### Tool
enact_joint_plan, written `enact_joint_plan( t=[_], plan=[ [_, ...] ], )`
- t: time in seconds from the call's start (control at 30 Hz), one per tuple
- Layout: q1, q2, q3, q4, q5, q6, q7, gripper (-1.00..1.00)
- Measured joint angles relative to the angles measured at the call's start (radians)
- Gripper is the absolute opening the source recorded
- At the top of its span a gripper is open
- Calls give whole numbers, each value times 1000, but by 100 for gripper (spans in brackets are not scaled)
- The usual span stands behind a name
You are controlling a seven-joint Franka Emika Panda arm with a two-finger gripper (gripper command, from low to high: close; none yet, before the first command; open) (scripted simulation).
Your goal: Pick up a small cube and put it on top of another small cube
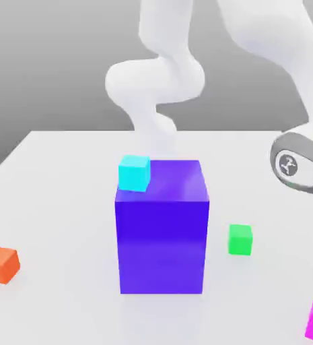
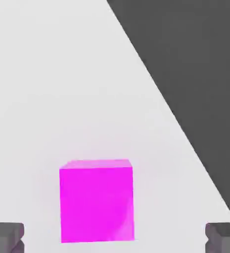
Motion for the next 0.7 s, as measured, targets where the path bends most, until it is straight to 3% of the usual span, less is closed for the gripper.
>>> enact_joint_plan(
  t=[0.03,0.07,0.27,0.43,0.7],
  plan=[
    [10,36,-12,8,-11,27,7,0],
    [17,61,-21,14,-19,45,13,-100],
    [21,74,-24,17,-23,54,15,-100],
    [-10,-60,17,-17,26,-46,-21,-100],
    [-40,-334,115,-286,155,-44,-139,-100]
  ],
)
